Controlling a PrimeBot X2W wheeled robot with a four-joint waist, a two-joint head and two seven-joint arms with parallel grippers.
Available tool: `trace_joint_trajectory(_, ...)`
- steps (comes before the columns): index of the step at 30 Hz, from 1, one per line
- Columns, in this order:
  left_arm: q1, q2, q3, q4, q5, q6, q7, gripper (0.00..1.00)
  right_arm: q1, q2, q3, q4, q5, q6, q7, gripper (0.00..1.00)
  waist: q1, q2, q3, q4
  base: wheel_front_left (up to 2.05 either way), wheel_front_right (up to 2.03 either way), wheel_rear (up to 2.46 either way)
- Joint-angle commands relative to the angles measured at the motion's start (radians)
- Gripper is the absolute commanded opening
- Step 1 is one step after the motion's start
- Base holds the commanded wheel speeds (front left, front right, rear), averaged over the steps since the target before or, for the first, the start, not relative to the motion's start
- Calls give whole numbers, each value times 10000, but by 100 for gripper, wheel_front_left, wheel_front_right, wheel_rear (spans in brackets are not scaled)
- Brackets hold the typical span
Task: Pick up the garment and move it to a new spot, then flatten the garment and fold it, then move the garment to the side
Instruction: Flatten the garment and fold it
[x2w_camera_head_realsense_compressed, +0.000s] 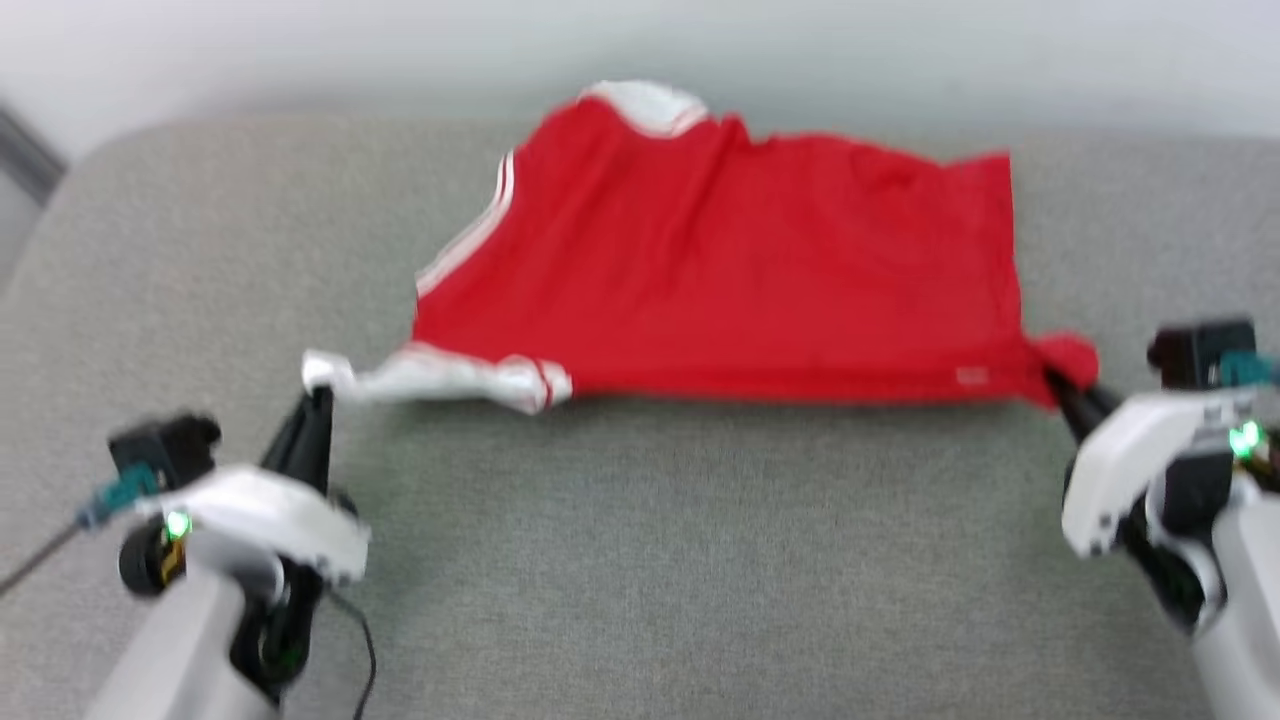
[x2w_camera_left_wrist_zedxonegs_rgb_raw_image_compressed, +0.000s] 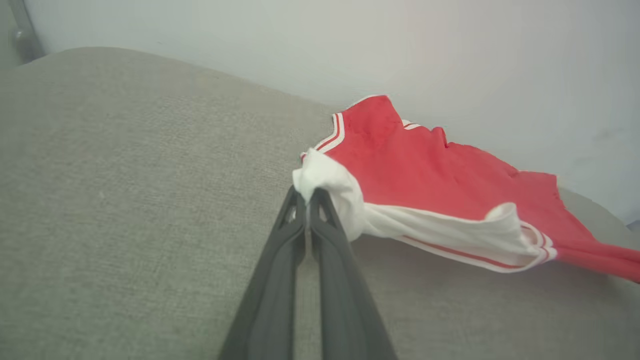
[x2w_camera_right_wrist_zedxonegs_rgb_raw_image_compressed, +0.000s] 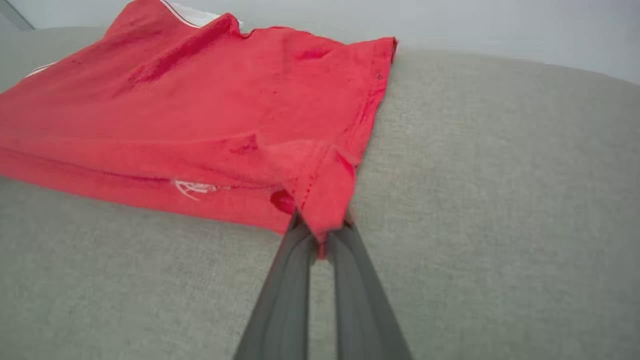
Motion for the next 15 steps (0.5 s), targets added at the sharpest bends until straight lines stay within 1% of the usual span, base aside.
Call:
trace_joint_trajectory(1,485,212,51,-214,-23,170,18,0,555,-118,-165,-232,-17,-23,112,0,3,0,-886,96,0,0,0)
trace_joint_trajectory(3,1405,315,36,-814,-144,423,226,0,1473,-29,-438,-808,35,-23,307,0,3,0,-1218,95,0,0,0)
trace_joint_trajectory(8,3586,646,252,-2646,-524,1293,657,0,3657,224,-1112,-2230,-65,-23,964,0,3,0,-1892,83,0,0,0)
trace_joint_trajectory(12,5120,886,494,-4123,-815,2036,962,0,5030,618,-1689,-3236,-178,-24,1505,0,3,0,-2056,45,0,0,0)
trace_joint_trajectory(15,5974,1060,677,-5135,-983,2525,1187,0,5777,898,-2050,-3880,-271,-24,1866,0,3,0,-2094,40,0,0,0)
